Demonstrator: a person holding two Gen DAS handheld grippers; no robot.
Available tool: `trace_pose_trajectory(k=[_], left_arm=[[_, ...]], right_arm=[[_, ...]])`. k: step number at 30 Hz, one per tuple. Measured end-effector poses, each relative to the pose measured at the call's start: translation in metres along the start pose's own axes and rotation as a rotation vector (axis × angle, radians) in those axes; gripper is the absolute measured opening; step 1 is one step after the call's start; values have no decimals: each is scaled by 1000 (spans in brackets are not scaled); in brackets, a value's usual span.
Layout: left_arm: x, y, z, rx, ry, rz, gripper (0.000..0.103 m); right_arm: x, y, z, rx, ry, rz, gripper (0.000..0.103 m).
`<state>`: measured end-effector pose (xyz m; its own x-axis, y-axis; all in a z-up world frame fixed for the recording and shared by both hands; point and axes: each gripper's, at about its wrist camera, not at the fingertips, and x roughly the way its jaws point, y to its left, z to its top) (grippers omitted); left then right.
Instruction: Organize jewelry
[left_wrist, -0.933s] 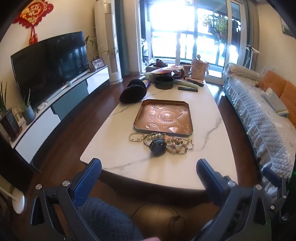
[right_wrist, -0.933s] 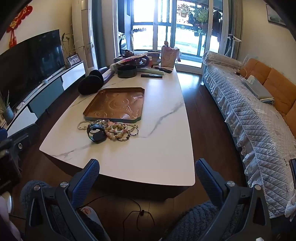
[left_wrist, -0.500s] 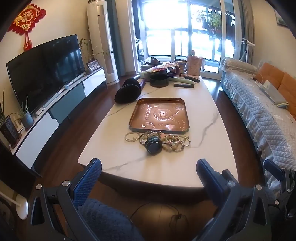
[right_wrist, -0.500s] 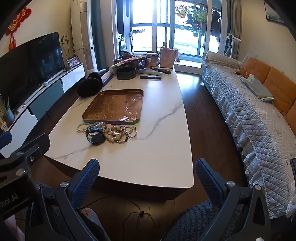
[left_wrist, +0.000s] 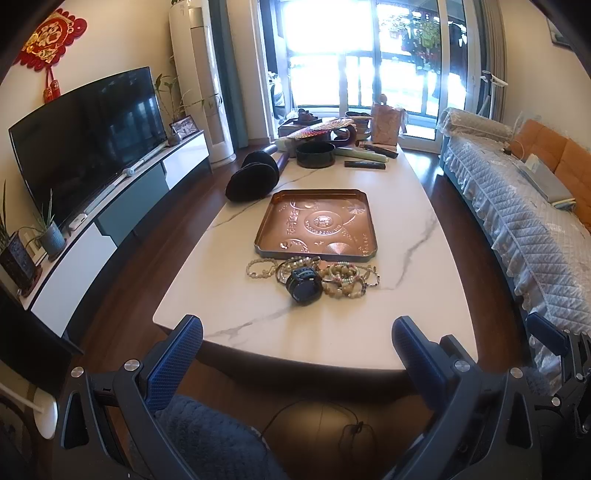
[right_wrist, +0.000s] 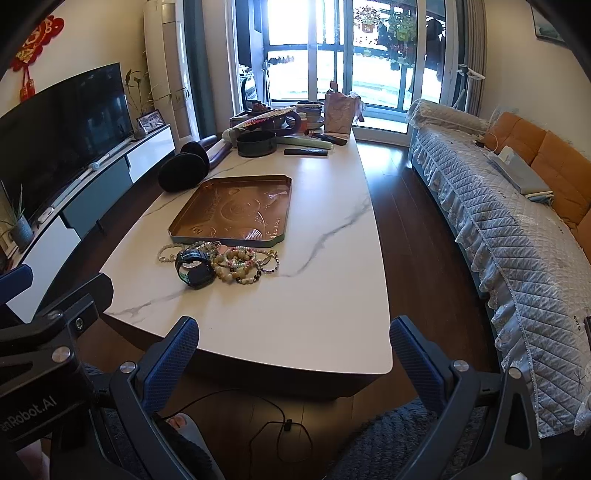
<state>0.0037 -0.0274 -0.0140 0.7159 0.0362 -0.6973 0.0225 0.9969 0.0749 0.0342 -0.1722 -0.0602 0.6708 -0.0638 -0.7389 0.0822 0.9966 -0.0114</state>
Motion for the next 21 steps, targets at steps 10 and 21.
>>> trace_pose_trajectory(k=[10,21], left_arm=[[2,-2,-2,10,10,-7,102],[6,-3,-4,13,17,-8,102]], right_arm=[[1,0,-2,3,14,21,103],[3,-1,-4,5,19,25,103]])
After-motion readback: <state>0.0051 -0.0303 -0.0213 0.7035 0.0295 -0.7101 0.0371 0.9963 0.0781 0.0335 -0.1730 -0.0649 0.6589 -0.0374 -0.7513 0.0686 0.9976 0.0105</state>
